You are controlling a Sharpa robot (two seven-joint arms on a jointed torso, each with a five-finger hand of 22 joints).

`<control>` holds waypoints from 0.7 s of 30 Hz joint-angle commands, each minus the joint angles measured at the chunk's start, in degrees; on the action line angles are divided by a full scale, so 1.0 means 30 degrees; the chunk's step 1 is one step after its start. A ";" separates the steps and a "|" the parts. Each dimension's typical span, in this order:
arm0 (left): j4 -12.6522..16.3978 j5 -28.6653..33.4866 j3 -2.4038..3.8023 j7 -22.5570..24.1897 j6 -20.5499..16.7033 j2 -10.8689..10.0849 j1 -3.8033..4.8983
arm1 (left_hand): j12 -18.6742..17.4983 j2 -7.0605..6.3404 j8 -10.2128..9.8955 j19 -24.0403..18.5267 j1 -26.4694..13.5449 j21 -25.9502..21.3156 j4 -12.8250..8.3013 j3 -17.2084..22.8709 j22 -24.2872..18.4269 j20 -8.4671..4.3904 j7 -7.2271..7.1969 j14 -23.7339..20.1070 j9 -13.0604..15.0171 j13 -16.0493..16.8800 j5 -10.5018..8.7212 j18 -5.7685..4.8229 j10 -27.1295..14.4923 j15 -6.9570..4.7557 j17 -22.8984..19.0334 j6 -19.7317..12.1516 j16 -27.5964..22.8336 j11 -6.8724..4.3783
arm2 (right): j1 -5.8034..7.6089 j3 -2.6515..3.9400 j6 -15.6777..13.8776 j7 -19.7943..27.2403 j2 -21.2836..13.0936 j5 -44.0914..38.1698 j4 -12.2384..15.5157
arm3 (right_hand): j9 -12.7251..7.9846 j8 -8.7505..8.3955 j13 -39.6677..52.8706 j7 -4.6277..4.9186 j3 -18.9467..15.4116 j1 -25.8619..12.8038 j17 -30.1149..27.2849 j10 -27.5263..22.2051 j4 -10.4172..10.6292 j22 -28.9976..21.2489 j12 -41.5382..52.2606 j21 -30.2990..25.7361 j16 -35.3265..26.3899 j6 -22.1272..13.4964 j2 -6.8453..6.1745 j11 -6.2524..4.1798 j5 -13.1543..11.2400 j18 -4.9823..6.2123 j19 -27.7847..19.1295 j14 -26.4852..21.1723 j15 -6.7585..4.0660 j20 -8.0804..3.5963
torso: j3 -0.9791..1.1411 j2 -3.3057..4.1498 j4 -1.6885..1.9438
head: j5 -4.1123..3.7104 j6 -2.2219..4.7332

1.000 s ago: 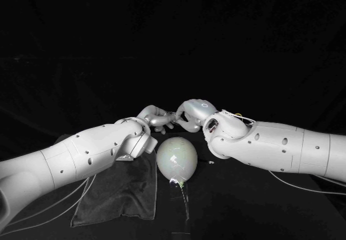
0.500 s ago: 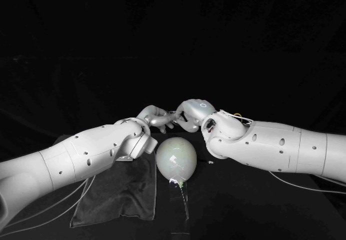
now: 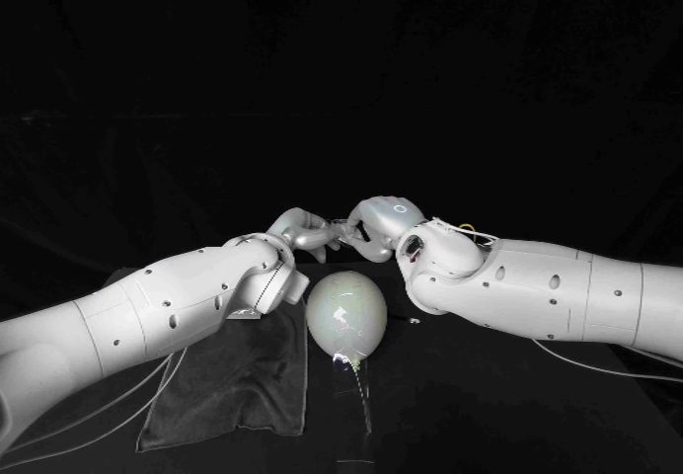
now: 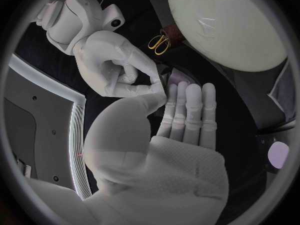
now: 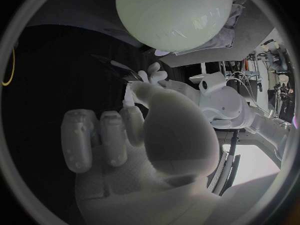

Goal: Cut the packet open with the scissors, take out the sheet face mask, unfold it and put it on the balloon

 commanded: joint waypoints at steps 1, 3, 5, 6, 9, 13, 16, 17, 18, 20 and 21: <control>0.0070 0.0230 0.0030 0.0070 0.0011 0.0026 0.0040 | -0.0138 0.0084 -0.0073 -0.0182 0.0196 -0.0118 -0.1180 0.1012 0.0015 0.0034 0.0356 -0.0174 0.0119 -0.0055 0.0072 0.0269 -0.0416 0.0099 -0.0117 0.0098 0.0018 0.0112 | 0.0001 0.0002 0.0625 -0.0432 0.0078 -0.0448 -0.0113 | -0.0041 -0.0105 0.2422 0.0073 -0.0104 0.0025 0.5022 0.0147 -0.0015 0.4303 -0.0091 -0.0095 0.0067 -0.0145 -0.0157 0.0133 -0.0127 0.0113 0.1068 0.1992 0.0088 0.0105 | -0.0006 0.0003 0.0013 | -0.0044 -0.0009; 0.0078 0.0259 0.0030 0.0077 0.0057 0.0031 0.0040 | -0.0517 0.0055 -0.0076 -0.0249 0.0274 -0.0041 -0.1329 0.1217 0.0100 0.0069 0.0500 -0.0312 0.0210 -0.0283 0.0074 0.0323 -0.0970 0.0238 -0.0275 0.0107 0.0038 0.0301 | 0.0001 0.0002 0.0706 -0.0513 0.0138 -0.0470 -0.0184 | -0.0080 -0.0151 0.2379 0.0094 -0.0114 -0.0001 0.5022 0.0108 0.0000 0.4283 -0.0158 -0.0136 0.0067 -0.0173 -0.0196 0.0152 -0.0129 0.0124 0.1040 0.1992 0.0103 0.0118 | -0.0010 -0.0001 0.0019 | -0.0049 -0.0021; 0.0085 0.0284 0.0030 0.0081 0.0098 0.0033 0.0040 | -0.0693 0.0020 -0.0079 -0.0294 0.0287 0.0035 -0.1413 0.1331 0.0174 0.0094 0.0576 -0.0367 0.0272 -0.0424 0.0065 0.0348 -0.1084 0.0317 -0.0381 0.0108 0.0061 0.0384 | 0.0001 0.0003 0.0731 -0.0613 0.0180 -0.0524 -0.0233 | -0.0093 -0.0165 0.2367 0.0104 -0.0122 -0.0017 0.5022 0.0096 0.0009 0.4282 -0.0178 -0.0140 0.0067 -0.0182 -0.0212 0.0160 -0.0129 0.0125 0.1038 0.1992 0.0109 0.0123 | -0.0011 0.0000 0.0021 | -0.0048 -0.0017; 0.0089 0.0296 0.0030 0.0080 0.0125 0.0031 0.0040 | -0.0877 -0.0018 -0.0075 -0.0336 0.0316 0.0110 -0.1512 0.1467 0.0244 0.0104 0.0625 -0.0419 0.0324 -0.0561 0.0069 0.0370 -0.1207 0.0365 -0.0476 0.0125 0.0058 0.0444 | 0.0001 0.0003 0.0719 -0.0683 0.0201 -0.0561 -0.0258 | -0.0138 -0.0216 0.2327 0.0140 -0.0141 -0.0071 0.5022 0.0058 0.0050 0.4262 -0.0241 -0.0182 0.0067 -0.0207 -0.0249 0.0190 -0.0130 0.0135 0.1010 0.1992 0.0132 0.0142 | -0.0006 0.0005 0.0019 | -0.0051 -0.0017; 0.0102 0.0326 0.0030 0.0065 0.0228 0.0023 0.0040 | -0.1455 -0.0099 -0.0084 -0.0473 0.0269 0.0329 -0.1671 0.1817 0.0450 0.0146 0.0742 -0.0501 0.0472 -0.1008 0.0077 0.0404 -0.1474 0.0491 -0.0777 0.0141 0.0032 0.0604 | 0.0001 0.0004 0.0525 -0.0949 0.0260 -0.0697 -0.0318 | -0.0173 -0.0253 0.2309 0.0166 -0.0155 -0.0116 0.5022 0.0039 0.0087 0.4259 -0.0271 -0.0190 0.0067 -0.0219 -0.0270 0.0214 -0.0130 0.0137 0.1005 0.1992 0.0152 0.0158 | -0.0007 0.0010 0.0015 | -0.0062 -0.0022; 0.0142 0.0340 0.0030 0.0042 0.0332 0.0009 0.0040 | -0.1929 -0.0215 -0.0094 -0.0600 0.0210 0.0554 -0.1833 0.2148 0.0654 0.0178 0.0816 -0.0516 0.0608 -0.1417 0.0074 0.0425 -0.1530 0.0565 -0.1065 0.0169 0.0007 0.0697 | 0.0001 0.0005 0.0357 -0.1157 0.0322 -0.0814 -0.0351 | -0.0217 -0.0293 0.2321 0.0209 -0.0172 -0.0189 0.5022 0.0044 0.0156 0.4265 -0.0257 -0.0185 0.0067 -0.0218 -0.0275 0.0249 -0.0130 0.0135 0.1011 0.1992 0.0181 0.0181 | -0.0006 0.0014 0.0011 | -0.0068 -0.0026; 0.0181 0.0346 0.0030 0.0053 0.0405 0.0001 0.0040 | -0.2407 -0.0324 -0.0102 -0.0715 0.0121 0.0761 -0.1955 0.2437 0.0842 0.0215 0.0869 -0.0523 0.0749 -0.1824 0.0085 0.0437 -0.1621 0.0626 -0.1355 0.0201 -0.0019 0.0781 | 0.0001 0.0005 0.0441 -0.1201 0.0399 -0.0846 -0.0405 | -0.0229 -0.0305 0.2317 0.0218 -0.0176 -0.0208 0.5022 0.0041 0.0175 0.4268 -0.0264 -0.0179 0.0067 -0.0217 -0.0276 0.0258 -0.0130 0.0133 0.1015 0.1992 0.0189 0.0188 | -0.0004 0.0007 0.0004 | -0.0091 -0.0036; 0.0194 0.0349 0.0030 0.0067 0.0417 0.0000 0.0039 | -0.2603 -0.0357 -0.0107 -0.0766 0.0078 0.0841 -0.1998 0.2539 0.0917 0.0237 0.0889 -0.0522 0.0816 -0.2001 0.0074 0.0441 -0.1640 0.0648 -0.1486 0.0209 -0.0022 0.0808 | 0.0001 0.0005 0.0488 -0.1199 0.0426 -0.0838 -0.0425 | -0.0237 -0.0312 0.2314 0.0223 -0.0182 -0.0222 0.5022 0.0039 0.0188 0.4269 -0.0267 -0.0178 0.0067 -0.0217 -0.0281 0.0263 -0.0132 0.0132 0.1016 0.1992 0.0194 0.0193 | -0.0003 0.0002 0.0001 | -0.0091 -0.0048; 0.0209 0.0352 0.0030 0.0087 0.0429 0.0000 0.0039 | -0.2693 -0.0365 -0.0106 -0.0791 0.0060 0.0877 -0.2018 0.2589 0.0951 0.0247 0.0896 -0.0520 0.0851 -0.2085 0.0075 0.0444 -0.1644 0.0658 -0.1549 0.0219 -0.0019 0.0819 | 0.0001 0.0005 0.0546 -0.1191 0.0460 -0.0828 -0.0445 | -0.0255 -0.0330 0.2304 0.0232 -0.0196 -0.0254 0.5022 0.0030 0.0215 0.4264 -0.0284 -0.0188 0.0067 -0.0219 -0.0295 0.0274 -0.0135 0.0135 0.1010 0.1992 0.0205 0.0202 | -0.0005 0.0002 -0.0002 | -0.0093 -0.0046; 0.0231 0.0355 0.0030 0.0132 0.0445 0.0002 0.0039 | -0.2943 -0.0399 -0.0114 -0.0843 0.0032 0.0964 -0.2083 0.2707 0.1032 0.0271 0.0920 -0.0533 0.0929 -0.2299 0.0074 0.0451 -0.1739 0.0684 -0.1709 0.0224 -0.0032 0.0856 | 0.0000 0.0006 0.0642 -0.1173 0.0522 -0.0815 -0.0473 | -0.0265 -0.0341 0.2316 0.0237 -0.0209 -0.0274 0.5022 0.0038 0.0230 0.4265 -0.0268 -0.0189 0.0067 -0.0224 -0.0310 0.0280 -0.0137 0.0135 0.1010 0.1992 0.0210 0.0207 | -0.0005 0.0002 -0.0002 | -0.0093 -0.0046; 0.0238 0.0360 0.0030 0.0160 0.0446 0.0003 0.0039 | -0.3036 -0.0421 -0.0116 -0.0862 0.0025 0.0998 -0.2117 0.2749 0.1063 0.0280 0.0927 -0.0539 0.0960 -0.2381 0.0070 0.0453 -0.1773 0.0693 -0.1773 0.0228 -0.0040 0.0872 | 0.0000 0.0006 0.0682 -0.1161 0.0551 -0.0802 -0.0484 | -0.0283 -0.0360 0.2287 0.0245 -0.0229 -0.0302 0.5022 0.0015 0.0252 0.4251 -0.0311 -0.0218 0.0067 -0.0231 -0.0338 0.0289 -0.0139 0.0142 0.0991 0.1992 0.0220 0.0216 | -0.0001 0.0009 0.0003 | -0.0124 -0.0054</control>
